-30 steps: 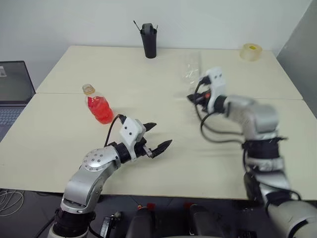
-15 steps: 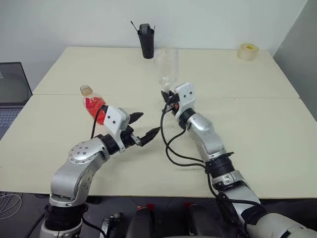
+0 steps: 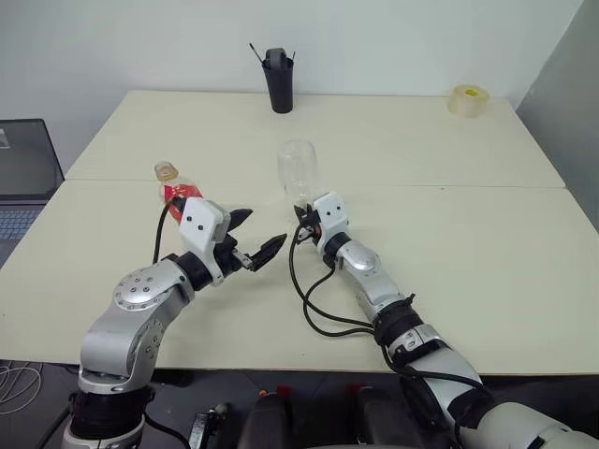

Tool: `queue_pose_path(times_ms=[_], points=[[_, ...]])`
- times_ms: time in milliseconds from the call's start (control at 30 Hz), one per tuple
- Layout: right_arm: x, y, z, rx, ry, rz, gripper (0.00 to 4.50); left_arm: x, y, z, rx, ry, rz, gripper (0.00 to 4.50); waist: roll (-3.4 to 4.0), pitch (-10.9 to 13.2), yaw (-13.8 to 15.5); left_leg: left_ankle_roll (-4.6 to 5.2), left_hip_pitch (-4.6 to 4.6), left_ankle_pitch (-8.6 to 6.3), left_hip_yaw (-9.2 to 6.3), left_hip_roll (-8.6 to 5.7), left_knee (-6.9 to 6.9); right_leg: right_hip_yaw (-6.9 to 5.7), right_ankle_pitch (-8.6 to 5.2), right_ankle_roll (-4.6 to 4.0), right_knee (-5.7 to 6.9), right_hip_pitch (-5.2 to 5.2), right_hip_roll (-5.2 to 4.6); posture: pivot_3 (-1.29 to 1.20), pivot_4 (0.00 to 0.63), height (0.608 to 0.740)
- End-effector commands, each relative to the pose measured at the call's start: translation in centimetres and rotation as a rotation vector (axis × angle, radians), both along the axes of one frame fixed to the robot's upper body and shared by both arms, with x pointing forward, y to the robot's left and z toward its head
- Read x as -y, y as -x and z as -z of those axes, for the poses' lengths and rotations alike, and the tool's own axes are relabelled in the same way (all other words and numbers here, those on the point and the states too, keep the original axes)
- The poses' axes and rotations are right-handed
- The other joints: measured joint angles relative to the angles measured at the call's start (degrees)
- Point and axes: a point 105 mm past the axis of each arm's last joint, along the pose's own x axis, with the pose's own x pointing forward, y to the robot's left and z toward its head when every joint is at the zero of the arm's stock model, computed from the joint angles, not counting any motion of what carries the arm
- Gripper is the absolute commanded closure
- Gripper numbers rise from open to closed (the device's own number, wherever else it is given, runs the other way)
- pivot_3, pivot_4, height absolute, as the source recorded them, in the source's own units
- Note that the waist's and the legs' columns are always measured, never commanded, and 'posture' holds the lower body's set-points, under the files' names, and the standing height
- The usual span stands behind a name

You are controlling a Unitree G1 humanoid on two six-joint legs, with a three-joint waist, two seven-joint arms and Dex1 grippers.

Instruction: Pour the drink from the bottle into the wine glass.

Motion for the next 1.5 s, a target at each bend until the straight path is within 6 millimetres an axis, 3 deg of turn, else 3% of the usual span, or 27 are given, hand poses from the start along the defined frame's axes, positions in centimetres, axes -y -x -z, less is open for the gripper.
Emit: queue_pose_path(times_ms=[33, 200, 567, 1000, 1267, 1500], points=[[-1.8, 0.7, 0.5, -0.013, -0.015, -0.044, 4.38, -0.1, 0.4, -1.3, 0.054, -0.004, -0.003, 0.00, -0.01, 0.0, 0.0, 0.00, 0.01, 0.00, 0.01, 0.00, -0.01, 0.01, 0.00, 0.00, 0.00, 0.01, 0.00, 0.00, 0.150, 0.740], [-1.8, 1.5, 2.3, -0.028, 0.042, -0.079, 4.38, -0.1, 0.2, -1.3, 0.056, -0.005, -0.004, 0.00, -0.04, 0.0, 0.0, 0.00, 0.05, 0.00, 0.06, 0.03, -0.02, 0.04, 0.00, 0.00, 0.01, 0.01, -0.01, 0.00, 0.150, 0.740], [-1.3, 1.0, 2.5, -0.084, 0.050, -0.083, 4.38, -0.1, -0.2, -1.3, 0.051, -0.018, 0.014, 0.00, -0.13, -0.1, -0.2, 0.00, 0.15, -0.01, 0.10, 0.07, -0.14, 0.06, 0.00, -0.01, 0.03, 0.01, -0.03, 0.00, 0.150, 0.740], [-1.4, 1.1, 2.2, -0.063, 0.069, -0.089, 0.04, -0.1, -0.4, -1.3, 0.054, -0.027, 0.019, 0.00, -0.28, -0.2, -0.4, -0.01, 0.20, 0.00, 0.12, 0.04, -0.37, 0.08, 0.00, -0.01, -0.01, -0.03, -0.06, 0.00, 0.150, 0.740], [-1.8, 1.8, 0.7, 0.023, 0.111, -0.157, 0.04, -0.3, -0.2, -1.3, 0.053, -0.026, 0.015, 0.00, -0.28, -0.2, -0.4, -0.02, 0.19, 0.01, 0.12, 0.04, -0.41, 0.09, 0.00, -0.01, -0.02, -0.06, -0.07, 0.00, 0.150, 0.740], [1.6, 2.5, -1.6, 0.052, 0.185, -0.195, 0.04, -3.3, 0.1, -0.8, 0.030, -0.032, -0.067, 0.00, -0.28, -0.2, -0.2, -0.02, 0.16, 0.01, 0.10, 0.02, -0.46, 0.06, 0.00, -0.01, -0.06, -0.07, -0.14, 0.00, 0.150, 0.740]])
